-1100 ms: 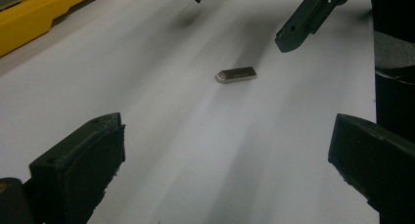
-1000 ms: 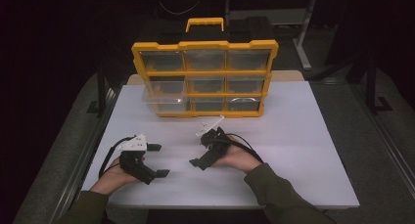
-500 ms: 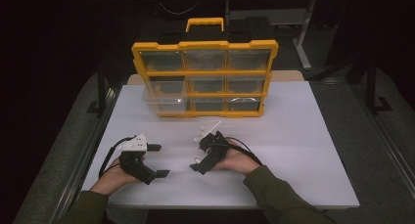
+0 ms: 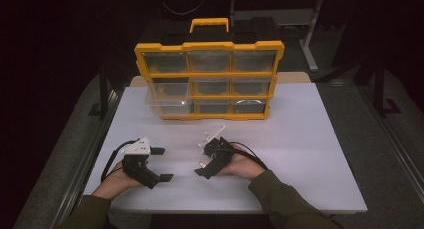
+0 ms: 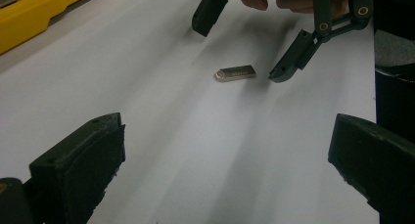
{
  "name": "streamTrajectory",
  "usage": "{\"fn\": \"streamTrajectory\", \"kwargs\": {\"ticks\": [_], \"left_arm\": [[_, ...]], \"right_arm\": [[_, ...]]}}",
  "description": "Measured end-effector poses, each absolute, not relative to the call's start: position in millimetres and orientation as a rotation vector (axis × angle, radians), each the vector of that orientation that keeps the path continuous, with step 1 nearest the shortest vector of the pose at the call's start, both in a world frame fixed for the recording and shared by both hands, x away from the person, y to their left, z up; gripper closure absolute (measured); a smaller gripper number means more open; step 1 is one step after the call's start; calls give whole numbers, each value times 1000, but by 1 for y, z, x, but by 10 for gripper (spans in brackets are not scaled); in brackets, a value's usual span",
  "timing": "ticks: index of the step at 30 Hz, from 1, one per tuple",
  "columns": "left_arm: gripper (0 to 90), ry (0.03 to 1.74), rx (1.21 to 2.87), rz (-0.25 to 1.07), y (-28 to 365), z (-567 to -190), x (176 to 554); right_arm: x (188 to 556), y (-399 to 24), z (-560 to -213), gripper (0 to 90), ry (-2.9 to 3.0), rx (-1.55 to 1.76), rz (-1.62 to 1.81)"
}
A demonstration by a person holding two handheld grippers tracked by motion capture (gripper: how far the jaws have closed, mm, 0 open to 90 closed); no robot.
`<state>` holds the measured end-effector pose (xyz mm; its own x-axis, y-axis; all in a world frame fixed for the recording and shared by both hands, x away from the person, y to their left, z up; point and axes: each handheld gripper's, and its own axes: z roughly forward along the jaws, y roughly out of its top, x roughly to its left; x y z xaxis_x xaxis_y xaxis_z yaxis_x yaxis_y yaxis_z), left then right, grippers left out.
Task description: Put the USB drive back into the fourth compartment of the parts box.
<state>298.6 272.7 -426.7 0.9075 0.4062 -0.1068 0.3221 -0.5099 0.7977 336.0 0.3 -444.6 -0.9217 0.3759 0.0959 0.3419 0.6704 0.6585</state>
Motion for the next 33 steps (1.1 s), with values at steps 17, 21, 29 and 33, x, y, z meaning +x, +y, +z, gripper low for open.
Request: {"fn": "streamTrajectory", "kwargs": {"ticks": [17,21,29,33], "left_arm": [[0,518,2148,116,272,-427,299],[0,519,2148,116,272,-427,299],[0,519,2150,115,272,-427,298],[0,522,2148,115,272,-427,299]], "right_arm": [[336,-1,-446,355,2841,599,1112],[335,-1,-446,410,2852,591,1106],[334,0,-446,546,2860,565,1080],[334,0,-447,592,2872,557,1070]]}}
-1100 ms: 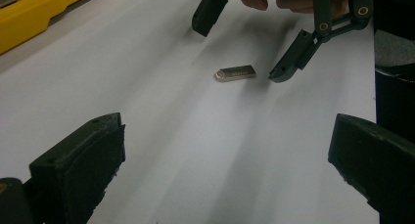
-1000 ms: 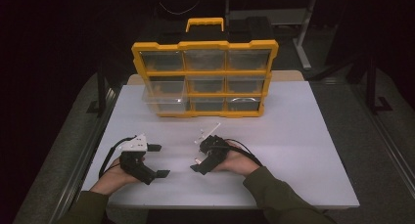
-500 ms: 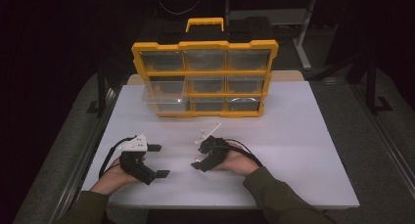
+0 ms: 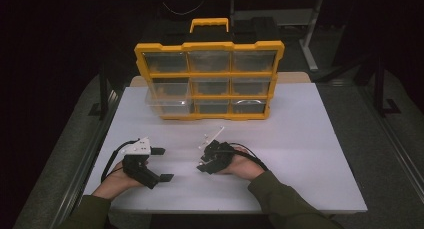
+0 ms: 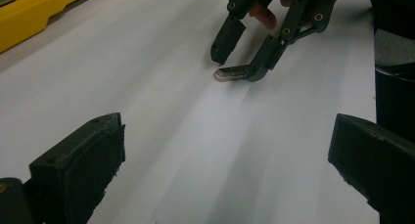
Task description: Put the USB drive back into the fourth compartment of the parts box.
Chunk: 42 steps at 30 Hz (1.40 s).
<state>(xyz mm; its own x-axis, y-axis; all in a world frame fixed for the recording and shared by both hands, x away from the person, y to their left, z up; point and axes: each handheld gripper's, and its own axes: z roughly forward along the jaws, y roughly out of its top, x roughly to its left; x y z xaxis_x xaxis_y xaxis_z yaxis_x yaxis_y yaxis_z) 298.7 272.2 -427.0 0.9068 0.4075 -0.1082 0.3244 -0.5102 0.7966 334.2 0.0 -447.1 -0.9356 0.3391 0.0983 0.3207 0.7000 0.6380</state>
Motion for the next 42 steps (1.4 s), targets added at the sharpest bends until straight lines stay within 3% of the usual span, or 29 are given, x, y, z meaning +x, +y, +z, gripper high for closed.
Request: {"fn": "streamTrajectory", "kwargs": {"ticks": [22,42], "left_arm": [[0,519,2146,117,272,-426,299],[0,518,2145,118,272,-426,298]], "right_arm": [[332,2,-448,763,2856,525,1023],[335,1,-448,779,2866,551,1038]]}}
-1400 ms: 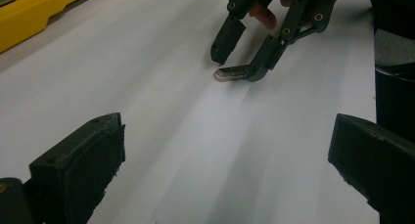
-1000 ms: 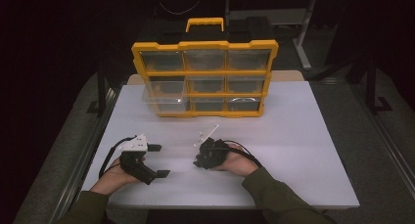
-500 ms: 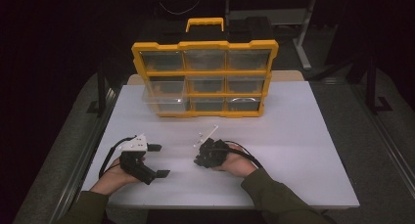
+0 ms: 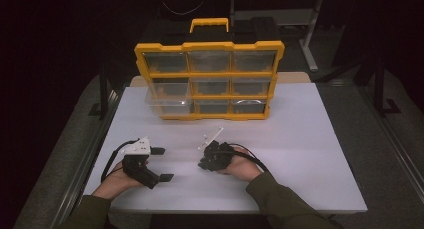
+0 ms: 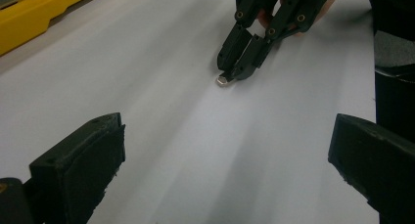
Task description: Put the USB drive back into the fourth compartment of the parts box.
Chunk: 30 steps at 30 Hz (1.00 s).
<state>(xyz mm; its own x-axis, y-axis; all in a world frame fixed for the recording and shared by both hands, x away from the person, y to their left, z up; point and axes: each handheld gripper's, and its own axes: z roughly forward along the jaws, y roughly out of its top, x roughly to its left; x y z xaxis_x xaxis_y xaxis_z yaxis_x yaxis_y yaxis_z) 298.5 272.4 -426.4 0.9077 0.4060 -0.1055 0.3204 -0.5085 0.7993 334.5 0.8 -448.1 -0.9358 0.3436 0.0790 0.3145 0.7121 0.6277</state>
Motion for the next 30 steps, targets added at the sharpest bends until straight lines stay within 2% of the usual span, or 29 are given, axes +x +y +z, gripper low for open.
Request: {"fn": "streamTrajectory", "kwargs": {"ticks": [30], "left_arm": [[0,519,2138,116,272,-427,298]], "right_arm": [[348,-16,-426,779,2817,603,1092]]}}
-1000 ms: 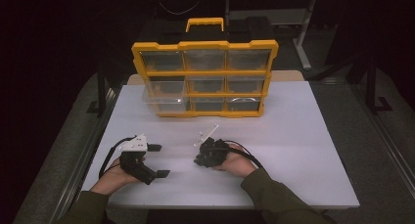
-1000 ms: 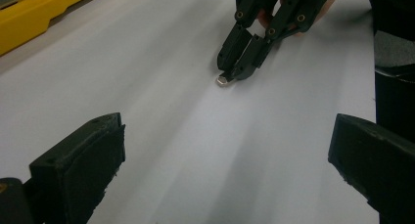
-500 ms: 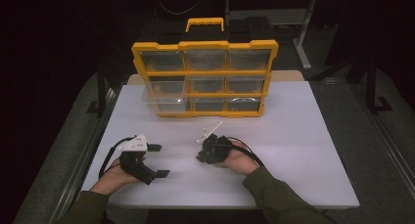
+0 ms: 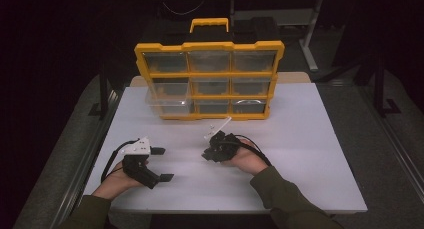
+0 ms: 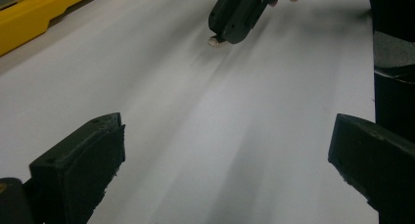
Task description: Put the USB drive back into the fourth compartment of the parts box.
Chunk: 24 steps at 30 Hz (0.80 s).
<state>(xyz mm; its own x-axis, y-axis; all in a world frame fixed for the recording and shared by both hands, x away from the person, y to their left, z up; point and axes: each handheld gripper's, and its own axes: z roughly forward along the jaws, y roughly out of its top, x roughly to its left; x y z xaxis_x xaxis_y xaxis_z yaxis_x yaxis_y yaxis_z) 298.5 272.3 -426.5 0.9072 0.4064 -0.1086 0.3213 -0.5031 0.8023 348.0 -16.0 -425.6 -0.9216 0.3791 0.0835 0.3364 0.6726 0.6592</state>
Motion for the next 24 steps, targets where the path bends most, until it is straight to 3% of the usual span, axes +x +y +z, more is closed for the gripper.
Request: {"fn": "streamTrajectory", "kwargs": {"ticks": [24], "left_arm": [[0,519,2136,116,273,-426,298]], "right_arm": [[362,-21,-405,779,2795,614,1111]]}}
